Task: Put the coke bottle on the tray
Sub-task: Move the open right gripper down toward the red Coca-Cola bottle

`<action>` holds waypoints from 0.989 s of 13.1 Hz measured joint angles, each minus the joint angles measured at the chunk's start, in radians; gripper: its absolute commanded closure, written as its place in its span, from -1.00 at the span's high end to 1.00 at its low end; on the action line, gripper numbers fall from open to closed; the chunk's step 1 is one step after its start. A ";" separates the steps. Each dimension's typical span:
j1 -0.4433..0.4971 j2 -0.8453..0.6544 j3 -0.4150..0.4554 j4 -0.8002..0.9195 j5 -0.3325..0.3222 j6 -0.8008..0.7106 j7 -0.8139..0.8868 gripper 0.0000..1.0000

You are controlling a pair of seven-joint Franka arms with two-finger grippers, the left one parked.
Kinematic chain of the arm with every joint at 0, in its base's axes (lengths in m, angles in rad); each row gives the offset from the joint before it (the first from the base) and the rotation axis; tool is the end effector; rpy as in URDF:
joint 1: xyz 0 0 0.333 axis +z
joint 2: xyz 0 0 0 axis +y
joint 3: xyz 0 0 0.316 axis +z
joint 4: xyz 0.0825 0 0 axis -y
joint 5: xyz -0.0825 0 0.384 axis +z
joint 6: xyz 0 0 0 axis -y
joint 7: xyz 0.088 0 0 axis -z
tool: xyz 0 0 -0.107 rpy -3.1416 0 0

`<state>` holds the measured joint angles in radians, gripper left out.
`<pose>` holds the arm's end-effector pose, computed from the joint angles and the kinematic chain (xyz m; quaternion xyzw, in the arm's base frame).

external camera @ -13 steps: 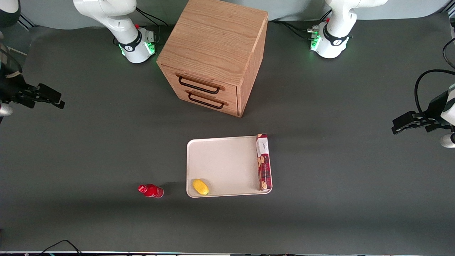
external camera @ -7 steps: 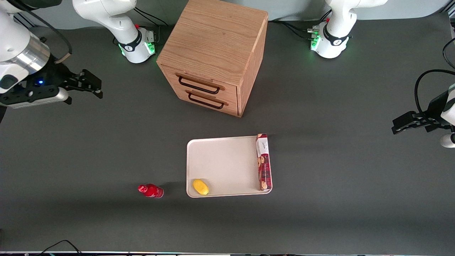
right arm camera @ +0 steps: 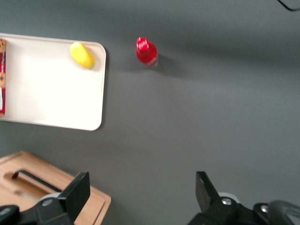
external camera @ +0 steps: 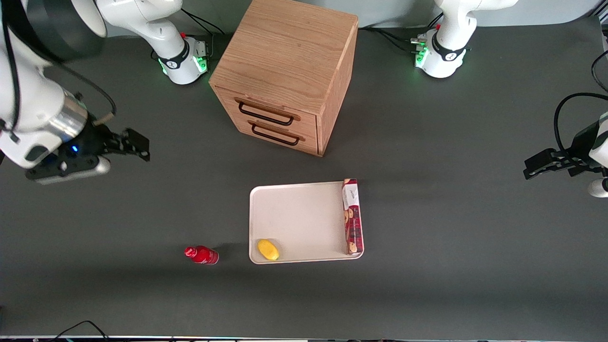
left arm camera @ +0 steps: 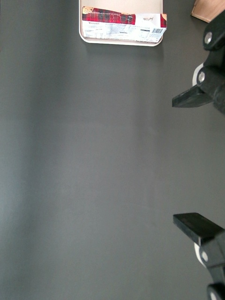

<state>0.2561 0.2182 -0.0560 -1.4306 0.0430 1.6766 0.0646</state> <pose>0.6149 0.1328 0.5717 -0.9976 -0.0665 -0.0119 0.0171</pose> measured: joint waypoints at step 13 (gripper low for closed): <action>-0.005 0.431 -0.003 0.076 0.058 0.444 -0.086 1.00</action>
<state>0.2513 0.6488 -0.0593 -1.3548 0.1012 2.1205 -0.0214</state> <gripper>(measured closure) 0.000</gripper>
